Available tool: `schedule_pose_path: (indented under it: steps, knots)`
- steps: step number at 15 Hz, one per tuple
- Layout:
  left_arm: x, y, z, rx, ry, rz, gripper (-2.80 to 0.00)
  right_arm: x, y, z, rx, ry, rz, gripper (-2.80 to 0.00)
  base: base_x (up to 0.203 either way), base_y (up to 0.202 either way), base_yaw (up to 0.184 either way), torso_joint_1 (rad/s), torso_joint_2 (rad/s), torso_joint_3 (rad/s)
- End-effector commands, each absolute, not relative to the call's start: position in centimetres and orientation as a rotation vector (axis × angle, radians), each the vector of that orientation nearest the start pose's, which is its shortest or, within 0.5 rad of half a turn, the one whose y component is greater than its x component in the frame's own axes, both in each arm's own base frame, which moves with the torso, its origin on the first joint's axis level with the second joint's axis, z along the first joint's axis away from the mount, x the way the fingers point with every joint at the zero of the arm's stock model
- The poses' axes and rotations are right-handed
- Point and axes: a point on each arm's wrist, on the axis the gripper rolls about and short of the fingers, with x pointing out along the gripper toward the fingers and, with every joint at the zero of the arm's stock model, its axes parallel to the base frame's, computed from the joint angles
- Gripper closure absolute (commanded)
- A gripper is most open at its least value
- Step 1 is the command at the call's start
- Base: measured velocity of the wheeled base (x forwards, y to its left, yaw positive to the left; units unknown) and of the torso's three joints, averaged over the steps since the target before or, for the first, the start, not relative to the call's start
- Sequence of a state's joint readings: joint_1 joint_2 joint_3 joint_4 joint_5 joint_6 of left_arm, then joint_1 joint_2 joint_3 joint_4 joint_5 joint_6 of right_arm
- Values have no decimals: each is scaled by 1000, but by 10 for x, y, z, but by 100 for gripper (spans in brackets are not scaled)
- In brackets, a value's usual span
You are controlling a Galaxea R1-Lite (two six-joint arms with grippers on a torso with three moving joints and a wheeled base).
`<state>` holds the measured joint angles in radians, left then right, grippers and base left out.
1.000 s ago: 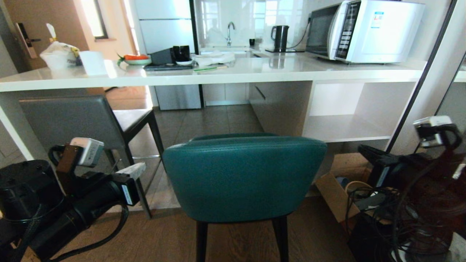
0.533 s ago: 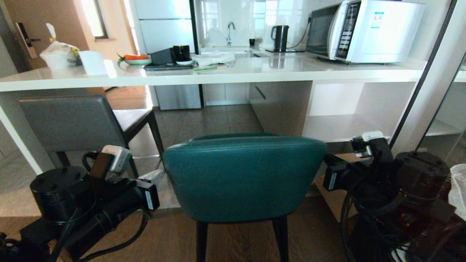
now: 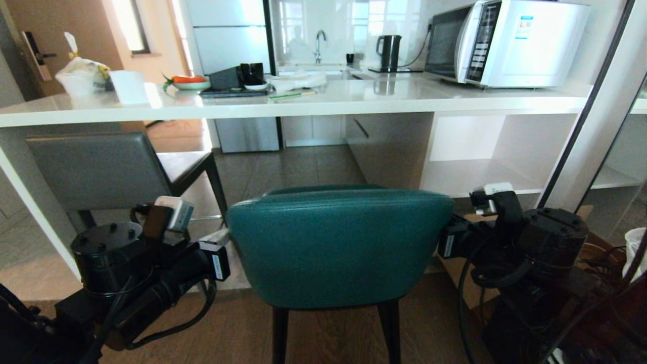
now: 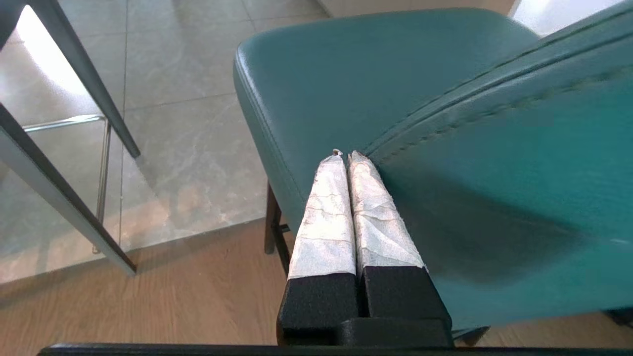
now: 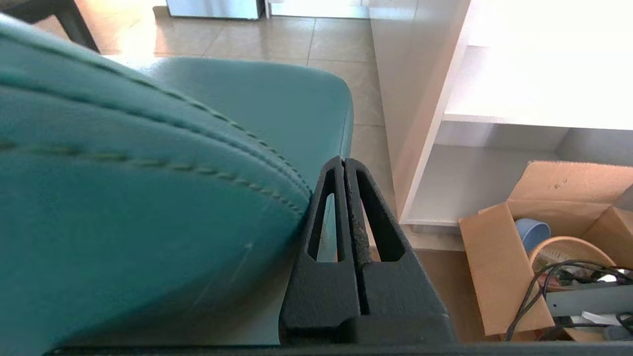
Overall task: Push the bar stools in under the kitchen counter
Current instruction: Push the blue chair back under the dining table
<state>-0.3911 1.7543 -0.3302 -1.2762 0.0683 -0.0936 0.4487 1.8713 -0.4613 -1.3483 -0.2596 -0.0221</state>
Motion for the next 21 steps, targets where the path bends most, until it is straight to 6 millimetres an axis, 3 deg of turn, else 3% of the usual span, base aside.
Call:
schedule_pose_path:
  steps: [1, 9, 14, 21]
  knots:
    - [241, -98, 116, -58, 160, -315, 0, 270, 123, 120, -47, 47, 187, 0, 0, 0, 0, 0, 0, 0]
    - [261, -105, 108, -40, 131, -256, 0, 284, 134, 122, -84, 20, 199, 0, 0, 0, 0, 0, 0, 0]
    - [277, -111, 98, -25, 144, -247, 0, 303, 155, 114, -84, 18, 196, 0, 0, 0, 0, 0, 0, 0]
    - [277, -112, 102, 28, 121, -244, 0, 300, 152, 114, -80, 19, 182, 0, 0, 0, 0, 0, 0, 0]
